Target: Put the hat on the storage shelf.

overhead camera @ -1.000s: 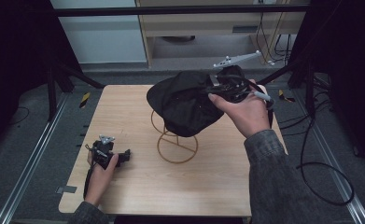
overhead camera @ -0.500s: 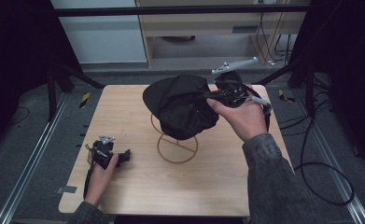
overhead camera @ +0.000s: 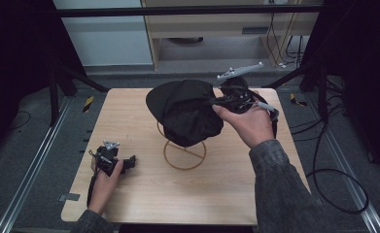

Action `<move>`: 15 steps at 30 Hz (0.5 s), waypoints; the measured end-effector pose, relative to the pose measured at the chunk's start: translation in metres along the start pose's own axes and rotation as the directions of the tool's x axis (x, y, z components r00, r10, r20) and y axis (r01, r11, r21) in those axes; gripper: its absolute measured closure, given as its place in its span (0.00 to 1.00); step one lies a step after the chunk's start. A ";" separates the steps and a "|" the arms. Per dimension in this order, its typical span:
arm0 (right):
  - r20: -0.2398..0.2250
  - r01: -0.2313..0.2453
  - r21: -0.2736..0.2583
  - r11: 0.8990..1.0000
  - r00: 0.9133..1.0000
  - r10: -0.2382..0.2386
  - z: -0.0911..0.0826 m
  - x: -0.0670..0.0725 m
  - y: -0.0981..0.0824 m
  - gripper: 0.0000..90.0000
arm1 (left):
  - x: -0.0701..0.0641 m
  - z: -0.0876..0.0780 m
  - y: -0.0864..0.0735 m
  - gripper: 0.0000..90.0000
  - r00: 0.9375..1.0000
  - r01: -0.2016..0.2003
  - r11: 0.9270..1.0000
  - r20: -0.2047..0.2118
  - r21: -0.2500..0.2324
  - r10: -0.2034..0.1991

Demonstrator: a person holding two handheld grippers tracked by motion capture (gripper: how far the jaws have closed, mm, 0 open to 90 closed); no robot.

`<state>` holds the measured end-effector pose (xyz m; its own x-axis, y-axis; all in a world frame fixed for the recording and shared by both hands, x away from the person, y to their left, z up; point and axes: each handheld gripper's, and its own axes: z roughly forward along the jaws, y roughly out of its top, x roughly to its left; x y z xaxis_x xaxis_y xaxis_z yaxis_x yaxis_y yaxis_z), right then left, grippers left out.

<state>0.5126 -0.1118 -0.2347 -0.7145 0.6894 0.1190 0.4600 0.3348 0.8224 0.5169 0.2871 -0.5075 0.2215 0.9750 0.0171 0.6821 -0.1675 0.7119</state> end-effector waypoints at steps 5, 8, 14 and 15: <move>-0.006 0.004 0.004 1.000 1.000 -0.004 0.005 0.002 0.000 0.96 | 0.000 0.000 0.000 0.00 1.000 0.000 1.000 0.000 0.000 0.000; -0.008 -0.002 0.006 1.000 1.000 0.002 0.007 0.002 -0.002 0.96 | 0.000 0.000 0.000 0.00 1.000 0.000 1.000 0.000 0.000 0.000; -0.014 -0.003 0.014 1.000 1.000 0.003 0.010 0.001 -0.005 0.96 | 0.000 0.000 0.000 0.00 1.000 0.001 1.000 0.000 0.000 -0.001; -0.014 -0.005 0.017 1.000 1.000 0.006 0.011 0.001 -0.005 0.96 | 0.000 0.000 0.000 0.00 1.000 0.000 1.000 0.000 0.000 0.000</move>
<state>0.5149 -0.1057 -0.2450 -0.7191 0.6824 0.1311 0.4727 0.3420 0.8122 0.5169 0.2871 -0.5075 0.2214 0.9750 0.0169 0.6822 -0.1672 0.7118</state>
